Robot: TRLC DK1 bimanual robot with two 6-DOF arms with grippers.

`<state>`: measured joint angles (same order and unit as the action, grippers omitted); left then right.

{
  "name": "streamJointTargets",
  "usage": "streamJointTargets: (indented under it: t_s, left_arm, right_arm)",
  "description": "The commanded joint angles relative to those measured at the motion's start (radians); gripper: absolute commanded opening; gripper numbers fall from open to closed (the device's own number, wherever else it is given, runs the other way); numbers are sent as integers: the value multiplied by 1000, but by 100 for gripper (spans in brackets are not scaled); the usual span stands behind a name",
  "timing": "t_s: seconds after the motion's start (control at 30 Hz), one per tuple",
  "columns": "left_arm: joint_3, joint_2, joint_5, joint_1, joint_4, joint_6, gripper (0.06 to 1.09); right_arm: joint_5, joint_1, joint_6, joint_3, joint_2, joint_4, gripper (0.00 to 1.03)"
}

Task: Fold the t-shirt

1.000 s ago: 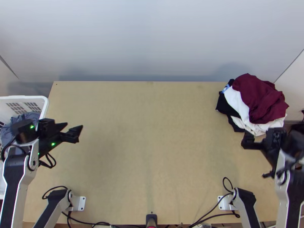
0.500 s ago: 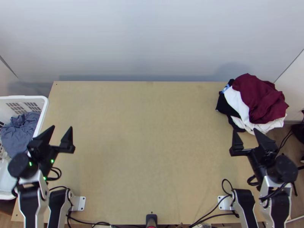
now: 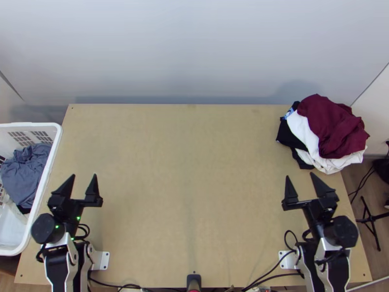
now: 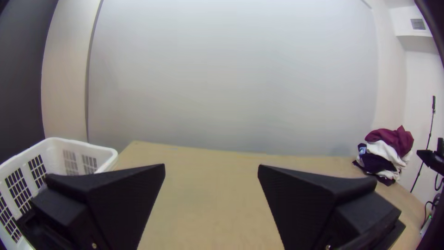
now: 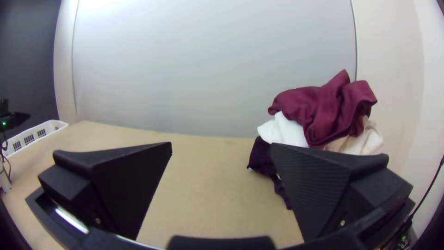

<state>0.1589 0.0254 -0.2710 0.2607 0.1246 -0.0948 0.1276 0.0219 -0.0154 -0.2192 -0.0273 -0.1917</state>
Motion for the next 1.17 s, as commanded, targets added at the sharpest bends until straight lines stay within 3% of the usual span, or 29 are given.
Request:
streamJointTargets:
  t_s: [0.0,0.2,1.13]
  left_arm:
    - [-107,19,18,-49,14,10,103]
    - [-107,-22,18,-150,15,10,104]
    - [-105,-25,18,-147,17,10,104]
  right_arm:
    - [-6,-10,8,81,32,41,99]
    - [-8,-14,23,161,29,37,99]
    - [-8,-13,25,161,29,37,99]
